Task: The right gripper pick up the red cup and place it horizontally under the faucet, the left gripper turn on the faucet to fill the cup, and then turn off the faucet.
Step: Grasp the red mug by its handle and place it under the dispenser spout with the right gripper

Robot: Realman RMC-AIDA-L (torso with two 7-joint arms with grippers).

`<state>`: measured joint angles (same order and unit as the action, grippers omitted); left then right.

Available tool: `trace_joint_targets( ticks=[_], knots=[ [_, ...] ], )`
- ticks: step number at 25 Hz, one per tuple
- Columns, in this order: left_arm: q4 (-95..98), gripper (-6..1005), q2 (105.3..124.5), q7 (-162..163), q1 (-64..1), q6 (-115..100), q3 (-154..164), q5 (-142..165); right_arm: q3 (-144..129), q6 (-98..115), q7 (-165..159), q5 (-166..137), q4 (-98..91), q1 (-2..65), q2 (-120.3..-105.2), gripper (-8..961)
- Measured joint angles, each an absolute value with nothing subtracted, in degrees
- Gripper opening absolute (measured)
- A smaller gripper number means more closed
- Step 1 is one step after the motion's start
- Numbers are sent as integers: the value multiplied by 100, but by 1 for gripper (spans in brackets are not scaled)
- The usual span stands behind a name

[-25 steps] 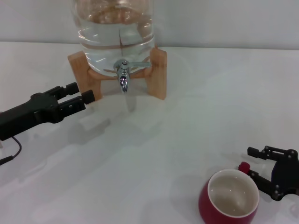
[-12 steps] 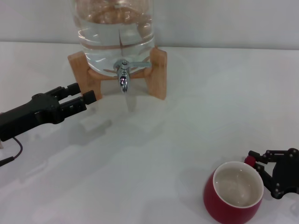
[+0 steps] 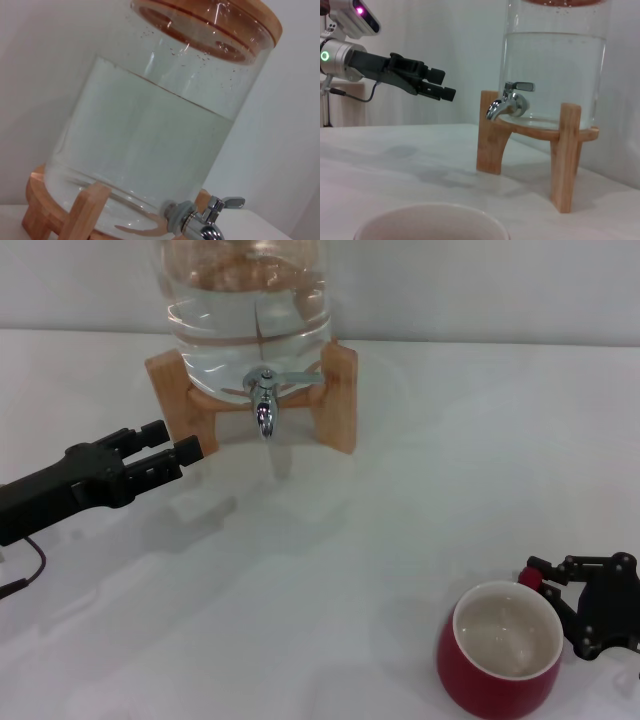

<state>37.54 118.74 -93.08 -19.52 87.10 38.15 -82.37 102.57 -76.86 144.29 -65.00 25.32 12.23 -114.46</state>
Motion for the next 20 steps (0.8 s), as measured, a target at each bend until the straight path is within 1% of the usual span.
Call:
trace_joint_targets(
  ticks=[12,20],
  knots=[
    [3753,779,11874,-9308,-1937,8662,3817,-8229,10181,-7626,14257,-6145,2522,1349,-11514,124],
    [3723,779,11878,-9271,-1923,8547,3802,-7941,10131,-7480,14112,-6131,2571,1511,-11531,124]
  ],
)
